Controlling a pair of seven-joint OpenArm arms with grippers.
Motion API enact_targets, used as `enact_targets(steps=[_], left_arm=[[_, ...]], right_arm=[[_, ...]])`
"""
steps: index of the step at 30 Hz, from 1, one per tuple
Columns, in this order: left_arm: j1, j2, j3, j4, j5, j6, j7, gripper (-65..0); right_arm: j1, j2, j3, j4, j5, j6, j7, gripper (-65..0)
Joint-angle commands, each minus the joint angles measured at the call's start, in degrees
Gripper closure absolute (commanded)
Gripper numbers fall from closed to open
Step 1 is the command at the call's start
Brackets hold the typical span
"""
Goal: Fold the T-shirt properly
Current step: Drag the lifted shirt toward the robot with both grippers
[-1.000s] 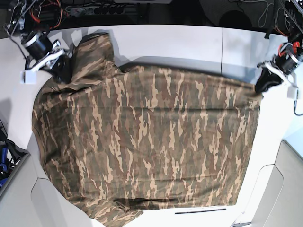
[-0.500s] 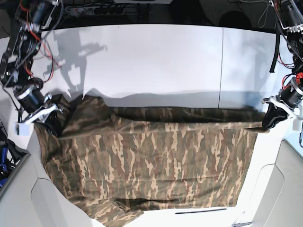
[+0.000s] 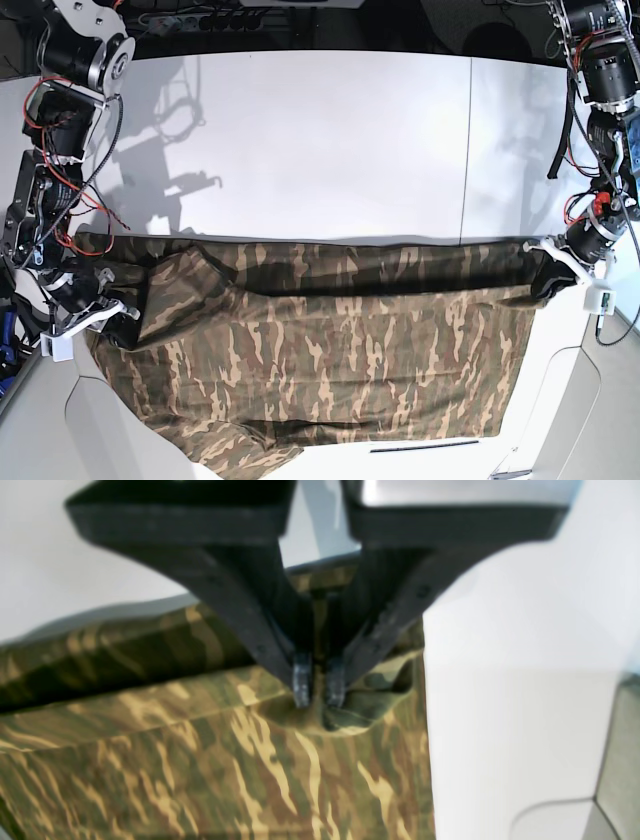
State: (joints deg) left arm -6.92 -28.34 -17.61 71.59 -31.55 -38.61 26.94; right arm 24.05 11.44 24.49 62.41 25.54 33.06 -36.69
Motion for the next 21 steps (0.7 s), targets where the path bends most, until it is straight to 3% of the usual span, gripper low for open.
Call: enact_targets(steps=[1,2,4,6,7,8,15,21], left_arm=[[-1.20,-1.18,-0.35,0.22,-0.74,0.02,-1.40,0.0],[-1.20,-1.18,-0.35,-0.20,-0.76,0.02,-1.44,0.0],[-1.16,-1.01,-0.35,-0.79,-0.74,0.02,-1.42,-9.9],[-1.16,-0.98,-0.35,-1.33,-0.76,0.04,-1.44,-23.1],[-1.16,-0.98,-0.35,-1.33,-0.94,0.04,-1.27,-28.9],[-1.16,-1.03,-0.35,-1.33,-1.90,0.07,0.33,-32.5],[-1.77,-1.07,-1.95,-1.31,-8.96,1.95,12.79,-33.5],[0.26,-1.07,-10.03,-1.33,-15.91,1.49,15.74,-33.6]], right_arm=[[1.46,0.76,0.11,-0.20,-0.07,0.20,1.51,0.0],[1.44,0.76,0.11,-1.11,-0.85,0.20,2.14,0.0],[1.44,0.81,0.13,-2.95,-1.95,0.17,2.99,-2.9],[1.29,0.76,0.11,-4.20,-2.08,0.17,3.06,-25.0],[1.05,0.76,0.13,-4.28,-1.77,0.17,3.04,-33.0],[0.79,0.79,0.13,-4.28,-1.44,0.17,3.02,-36.6],[-3.34,1.07,2.60,-1.16,-0.02,0.17,-0.09,-36.9],[-10.99,1.09,9.01,6.73,2.54,0.17,-0.92,-36.9]])
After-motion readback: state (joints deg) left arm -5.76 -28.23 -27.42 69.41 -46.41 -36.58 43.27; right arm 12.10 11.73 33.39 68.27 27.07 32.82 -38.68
